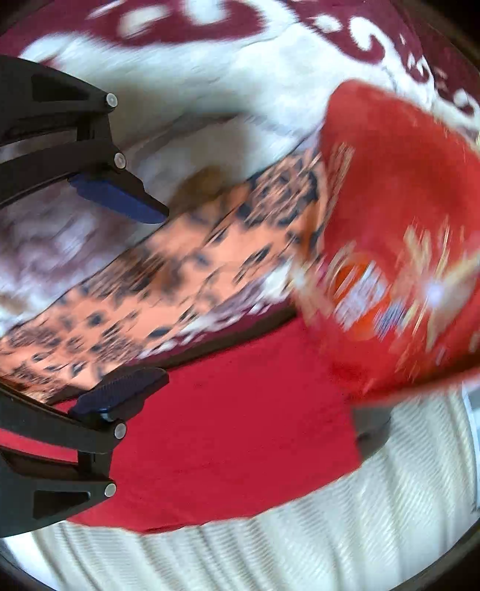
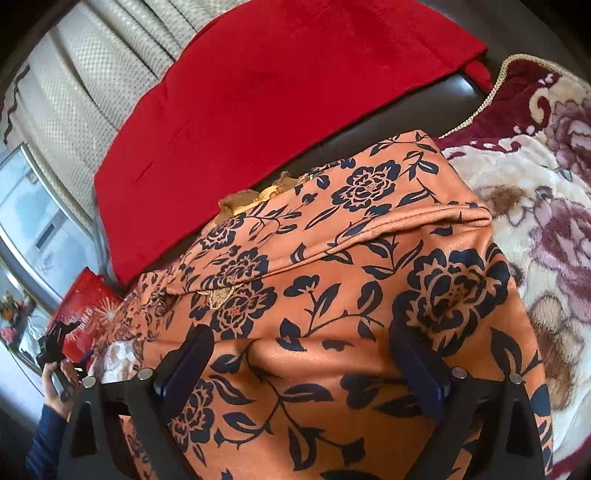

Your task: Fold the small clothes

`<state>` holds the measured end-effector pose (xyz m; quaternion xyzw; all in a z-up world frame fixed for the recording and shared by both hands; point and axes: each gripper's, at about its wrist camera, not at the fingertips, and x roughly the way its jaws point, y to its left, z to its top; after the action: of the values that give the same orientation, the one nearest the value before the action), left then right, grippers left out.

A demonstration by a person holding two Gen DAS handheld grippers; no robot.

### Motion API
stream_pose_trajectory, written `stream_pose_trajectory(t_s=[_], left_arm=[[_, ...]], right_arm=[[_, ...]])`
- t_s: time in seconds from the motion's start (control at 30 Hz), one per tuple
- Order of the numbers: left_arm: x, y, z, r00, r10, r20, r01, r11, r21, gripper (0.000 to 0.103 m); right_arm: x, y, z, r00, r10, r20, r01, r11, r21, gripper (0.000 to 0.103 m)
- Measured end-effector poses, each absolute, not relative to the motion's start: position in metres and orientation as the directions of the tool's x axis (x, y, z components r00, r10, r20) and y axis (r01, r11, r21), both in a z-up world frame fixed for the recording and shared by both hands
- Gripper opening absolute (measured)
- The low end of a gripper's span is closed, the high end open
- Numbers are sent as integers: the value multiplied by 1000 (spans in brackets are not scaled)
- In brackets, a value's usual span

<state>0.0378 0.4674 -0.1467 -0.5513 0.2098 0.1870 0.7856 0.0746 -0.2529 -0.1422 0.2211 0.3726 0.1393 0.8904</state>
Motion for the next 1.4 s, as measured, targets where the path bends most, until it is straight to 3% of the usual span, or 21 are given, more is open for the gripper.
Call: stream_pose_trajectory(t_s=[0.1, 0.37, 0.4, 0.43, 0.5, 0.63, 0.77, 0.93, 1.03, 1.17, 1.2, 1.23, 1.3, 1.33, 1.4], left_arm=[[50, 481, -167, 841, -15, -542, -521, 252, -816, 80], [77, 491, -175, 831, -11, -556, -539, 234, -809, 79], [79, 494, -174, 821, -11, -570, -553, 228, -801, 59], [83, 498, -177, 800, -20, -599, -580, 225, -783, 12], [90, 506, -191, 751, -73, -656, -631, 213, -746, 4], [105, 472, -146, 720, 68, -691, -632, 475, -612, 4], [128, 406, -75, 784, 132, -606, -502, 709, -495, 4], [153, 266, 9, 897, 47, -440, -212, 919, -333, 4], [162, 174, 24, 912, -60, -405, -47, 967, -251, 4], [181, 46, -8, 858, -188, -478, 146, 982, -124, 6], [191, 20, -29, 812, -225, -538, 205, 974, -97, 14], [200, -7, -53, 740, -243, -627, 272, 961, -51, 32], [208, -41, -104, 614, -173, -770, 327, 944, 49, 49], [208, -47, -126, 563, -122, -817, 341, 935, 95, 49], [189, -42, -125, 616, -128, -777, 341, 933, 117, 51]], right_arm=[[77, -257, -144, 683, 412, -604, -67, 858, 510, 97], [72, -256, -147, 690, 390, -610, -75, 876, 476, 97], [72, -256, -147, 690, 393, -607, -76, 874, 480, 97], [72, -257, -147, 692, 395, -604, -77, 873, 483, 97], [72, -256, -148, 696, 395, -599, -79, 872, 483, 97], [71, -256, -149, 705, 397, -588, -88, 872, 482, 97], [71, -256, -150, 714, 402, -573, -97, 868, 488, 99], [70, -258, -150, 722, 411, -556, -105, 860, 499, 99], [69, -261, -150, 727, 424, -540, -109, 848, 519, 99], [68, -264, -150, 731, 438, -524, -114, 835, 539, 99], [68, -264, -149, 731, 443, -520, -116, 831, 544, 99], [67, -265, -150, 730, 447, -517, -118, 827, 549, 99], [67, -266, -150, 727, 456, -514, -121, 821, 557, 99], [68, -266, -150, 724, 458, -516, -121, 820, 559, 99], [70, -266, -148, 710, 465, -529, -118, 819, 562, 99]])
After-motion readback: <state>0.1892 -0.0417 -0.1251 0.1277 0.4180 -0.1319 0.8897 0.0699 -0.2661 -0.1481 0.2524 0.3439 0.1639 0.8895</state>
